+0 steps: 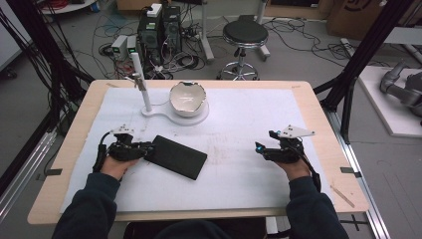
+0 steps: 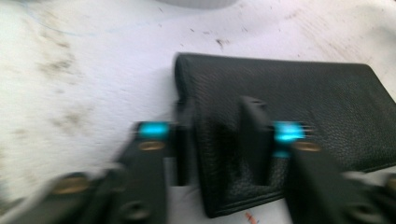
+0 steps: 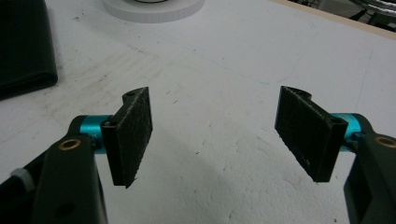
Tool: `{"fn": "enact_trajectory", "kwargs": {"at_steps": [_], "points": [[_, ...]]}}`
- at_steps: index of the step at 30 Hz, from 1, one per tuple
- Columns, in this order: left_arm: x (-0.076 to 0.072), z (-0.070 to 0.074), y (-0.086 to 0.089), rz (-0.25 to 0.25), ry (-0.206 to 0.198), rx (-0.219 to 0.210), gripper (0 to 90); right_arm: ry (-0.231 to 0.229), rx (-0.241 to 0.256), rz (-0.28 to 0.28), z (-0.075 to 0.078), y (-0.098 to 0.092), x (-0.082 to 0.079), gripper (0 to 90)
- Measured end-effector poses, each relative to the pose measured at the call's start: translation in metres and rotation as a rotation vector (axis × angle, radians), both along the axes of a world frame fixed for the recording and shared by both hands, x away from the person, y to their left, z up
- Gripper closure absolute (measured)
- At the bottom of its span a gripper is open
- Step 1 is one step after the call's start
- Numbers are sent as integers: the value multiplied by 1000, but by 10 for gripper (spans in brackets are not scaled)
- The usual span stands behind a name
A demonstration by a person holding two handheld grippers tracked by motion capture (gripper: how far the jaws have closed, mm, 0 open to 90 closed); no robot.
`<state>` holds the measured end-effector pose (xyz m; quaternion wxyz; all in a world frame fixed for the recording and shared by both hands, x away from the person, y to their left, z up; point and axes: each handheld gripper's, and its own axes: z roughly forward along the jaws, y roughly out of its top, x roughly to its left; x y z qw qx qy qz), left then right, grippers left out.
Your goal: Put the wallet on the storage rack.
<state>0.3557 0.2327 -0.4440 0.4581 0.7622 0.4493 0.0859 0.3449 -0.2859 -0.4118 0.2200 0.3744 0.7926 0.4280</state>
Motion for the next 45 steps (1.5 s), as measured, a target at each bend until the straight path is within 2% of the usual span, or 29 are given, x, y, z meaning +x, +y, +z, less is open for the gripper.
{"fn": "enact_trajectory", "kwargs": {"at_steps": [1,2,4,6,8,12,15,17,20,27,28,29,30,33,34,36,41,43,45], "points": [[-1,1,-1,-10,-14,14,847,5,1,2,0,0,0,278],[-2,2,-2,-25,-19,6,897,5,0,3,0,0,0,278],[-4,2,-7,-66,-11,-35,897,9,0,5,-1,0,1,278],[-5,2,-13,-80,-12,-29,897,14,0,7,-1,1,0,278],[-5,2,-15,-55,-18,-4,880,13,-2,8,-1,1,0,278],[-6,1,-15,-19,-32,-21,640,15,-2,6,-1,0,0,278],[-3,-2,-16,38,-36,23,440,19,2,5,-2,0,0,278],[-2,-4,-15,50,-34,50,378,19,2,0,-2,0,1,279],[0,-7,-16,49,-13,34,358,18,-3,-4,-2,0,1,279],[2,-9,-15,62,6,31,299,23,5,-24,-2,0,1,280],[2,-9,-16,46,4,30,303,23,7,-27,-1,0,0,280],[2,-9,-15,-1,8,-4,567,20,8,-29,-1,0,0,280],[1,-9,-16,-18,15,-24,567,20,8,-29,-1,0,0,280],[1,-8,-16,4,31,-34,605,24,14,-32,0,0,0,280],[1,-7,-14,20,39,-49,692,20,16,-32,0,1,0,280],[2,-7,-12,32,49,-73,726,21,17,-32,0,1,0,280],[-1,-5,-17,-4,28,-86,808,19,12,-23,0,1,-1,280],[-2,-4,-19,-14,12,-79,879,20,16,-25,0,1,0,280],[-1,-5,-19,-11,16,-85,895,23,19,-25,-1,0,0,280]]}}
